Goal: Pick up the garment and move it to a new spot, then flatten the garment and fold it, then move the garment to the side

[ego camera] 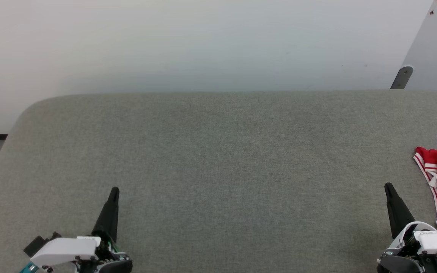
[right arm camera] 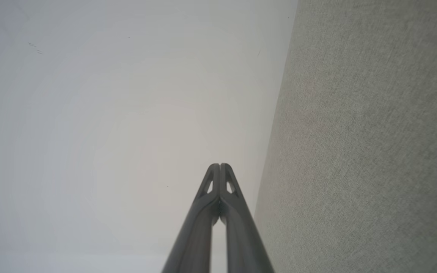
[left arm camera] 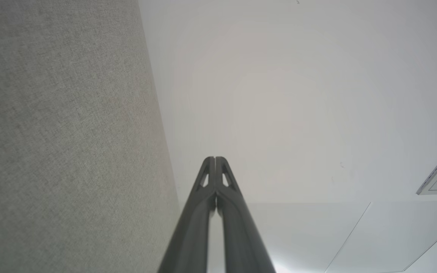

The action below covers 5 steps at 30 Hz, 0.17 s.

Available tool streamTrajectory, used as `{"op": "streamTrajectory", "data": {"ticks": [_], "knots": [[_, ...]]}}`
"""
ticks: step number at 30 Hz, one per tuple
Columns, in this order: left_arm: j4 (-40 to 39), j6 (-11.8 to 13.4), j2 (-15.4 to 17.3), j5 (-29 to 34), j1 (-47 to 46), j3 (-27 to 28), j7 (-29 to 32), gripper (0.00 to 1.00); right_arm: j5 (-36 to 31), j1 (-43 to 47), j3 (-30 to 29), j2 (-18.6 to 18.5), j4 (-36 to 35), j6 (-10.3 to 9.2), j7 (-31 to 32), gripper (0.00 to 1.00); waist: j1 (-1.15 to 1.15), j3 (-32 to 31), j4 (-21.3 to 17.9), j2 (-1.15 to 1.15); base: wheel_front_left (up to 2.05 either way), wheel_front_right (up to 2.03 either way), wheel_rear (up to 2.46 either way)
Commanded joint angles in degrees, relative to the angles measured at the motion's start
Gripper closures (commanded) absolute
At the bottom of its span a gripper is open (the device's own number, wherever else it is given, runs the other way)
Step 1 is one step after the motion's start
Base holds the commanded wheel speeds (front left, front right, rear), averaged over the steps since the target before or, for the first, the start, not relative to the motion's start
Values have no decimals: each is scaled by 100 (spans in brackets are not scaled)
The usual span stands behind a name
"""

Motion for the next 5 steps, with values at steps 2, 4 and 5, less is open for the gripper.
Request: {"op": "streamTrajectory", "data": {"ticks": [2, 4, 5], "knots": [[-11, -31, 3, -20, -50, 11, 10, 100, 26, -19, 2, 17, -12, -2, 11, 100, 0, 0, 0, 0, 0, 0, 0], [-11, -31, 3, -20, -50, 11, 10, 100, 26, -19, 2, 17, -12, -2, 11, 100, 0, 0, 0, 0, 0, 0, 0], [-11, -31, 3, -20, -50, 10, 10, 100, 26, -19, 2, 17, -12, -2, 11, 100, 0, 0, 0, 0, 0, 0, 0]]}}
